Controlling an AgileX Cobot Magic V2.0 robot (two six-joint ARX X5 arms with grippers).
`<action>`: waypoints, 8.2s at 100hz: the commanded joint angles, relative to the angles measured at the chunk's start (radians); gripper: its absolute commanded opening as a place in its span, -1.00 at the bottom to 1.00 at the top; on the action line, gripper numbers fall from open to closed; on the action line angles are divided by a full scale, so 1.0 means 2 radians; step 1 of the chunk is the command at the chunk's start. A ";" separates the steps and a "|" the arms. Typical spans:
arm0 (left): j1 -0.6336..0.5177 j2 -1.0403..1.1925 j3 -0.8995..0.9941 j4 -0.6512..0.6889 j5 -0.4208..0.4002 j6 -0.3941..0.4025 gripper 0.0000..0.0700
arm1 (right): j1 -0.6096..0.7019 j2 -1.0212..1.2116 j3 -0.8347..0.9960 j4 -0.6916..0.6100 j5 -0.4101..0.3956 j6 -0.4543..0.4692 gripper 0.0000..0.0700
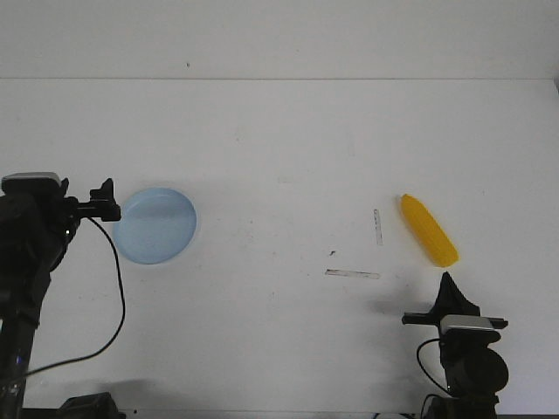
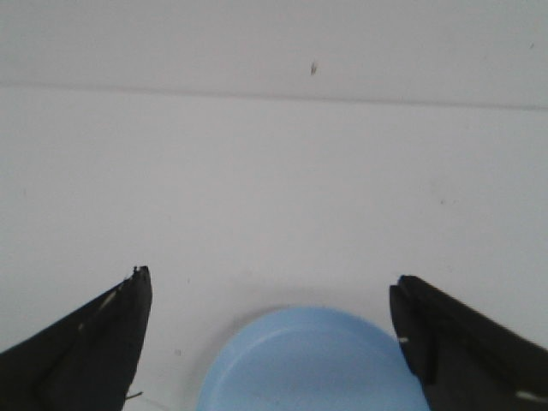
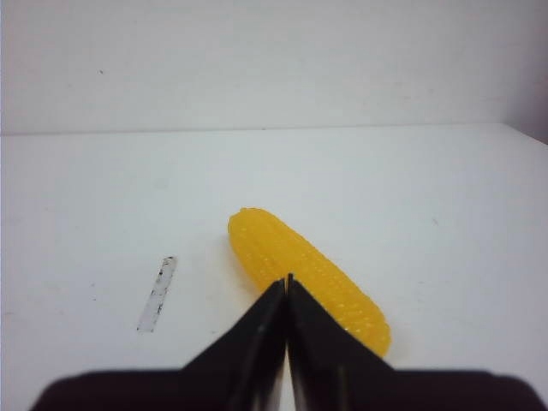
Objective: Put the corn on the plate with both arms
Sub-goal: 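Move the left gripper forward toward the light blue plate's near edge, then grip the near rim of the blue plate with the left gripper, then slide the blue plate with the left gripper toward the table center, then release the plate and pull the left gripper back to rest, then reach the right gripper to the yellow corn and grasp it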
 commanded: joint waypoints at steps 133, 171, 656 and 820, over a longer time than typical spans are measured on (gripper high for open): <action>0.038 0.302 0.009 -0.020 0.039 -0.002 -0.79 | 0.000 0.000 -0.001 -0.002 0.000 0.006 -1.00; 0.039 0.302 0.009 -0.029 0.012 -0.002 -1.00 | 0.000 0.000 -0.001 -0.002 0.000 0.006 -1.00; -0.100 -0.229 -0.220 0.036 -0.110 0.025 -1.00 | -0.001 0.634 0.564 -0.303 -0.053 -0.211 0.50; -0.100 -0.229 -0.220 0.032 -0.110 0.025 -1.00 | -0.034 0.735 0.594 -0.300 -0.066 -0.177 -0.44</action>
